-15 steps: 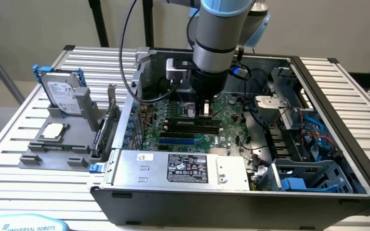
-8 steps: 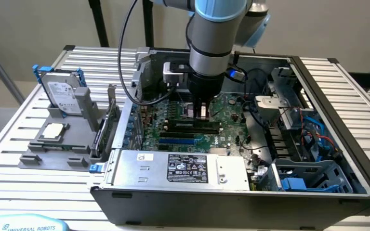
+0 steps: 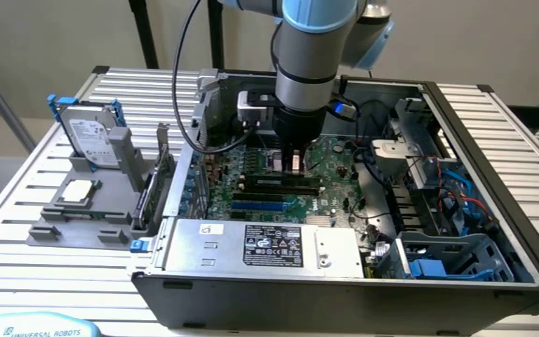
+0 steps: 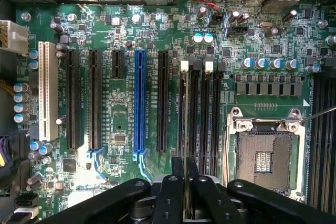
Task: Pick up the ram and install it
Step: 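Insert the ram into the slot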
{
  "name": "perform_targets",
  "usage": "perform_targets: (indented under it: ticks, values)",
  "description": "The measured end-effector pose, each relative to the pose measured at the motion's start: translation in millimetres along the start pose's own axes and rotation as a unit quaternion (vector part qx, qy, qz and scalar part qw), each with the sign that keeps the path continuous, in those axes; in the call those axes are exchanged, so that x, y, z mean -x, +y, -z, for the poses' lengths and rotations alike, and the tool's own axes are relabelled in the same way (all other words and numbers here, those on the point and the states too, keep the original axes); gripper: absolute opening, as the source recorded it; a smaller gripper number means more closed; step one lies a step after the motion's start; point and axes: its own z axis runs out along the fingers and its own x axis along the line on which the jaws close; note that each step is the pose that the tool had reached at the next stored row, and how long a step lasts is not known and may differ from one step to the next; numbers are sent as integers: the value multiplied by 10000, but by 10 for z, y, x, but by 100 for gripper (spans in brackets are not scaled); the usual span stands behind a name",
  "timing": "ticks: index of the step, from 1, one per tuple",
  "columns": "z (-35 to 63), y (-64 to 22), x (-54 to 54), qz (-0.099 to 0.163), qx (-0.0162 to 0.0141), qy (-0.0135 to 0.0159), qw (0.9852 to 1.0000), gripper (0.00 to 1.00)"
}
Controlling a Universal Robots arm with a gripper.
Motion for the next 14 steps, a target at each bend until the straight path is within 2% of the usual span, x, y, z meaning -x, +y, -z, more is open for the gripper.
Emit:
perform_targets:
  ticks: [7,14]
  values:
    - [-2,0,-1,-11,0,3,10000,13]
    - [-2,0,-6,5,0,23,10000,13]
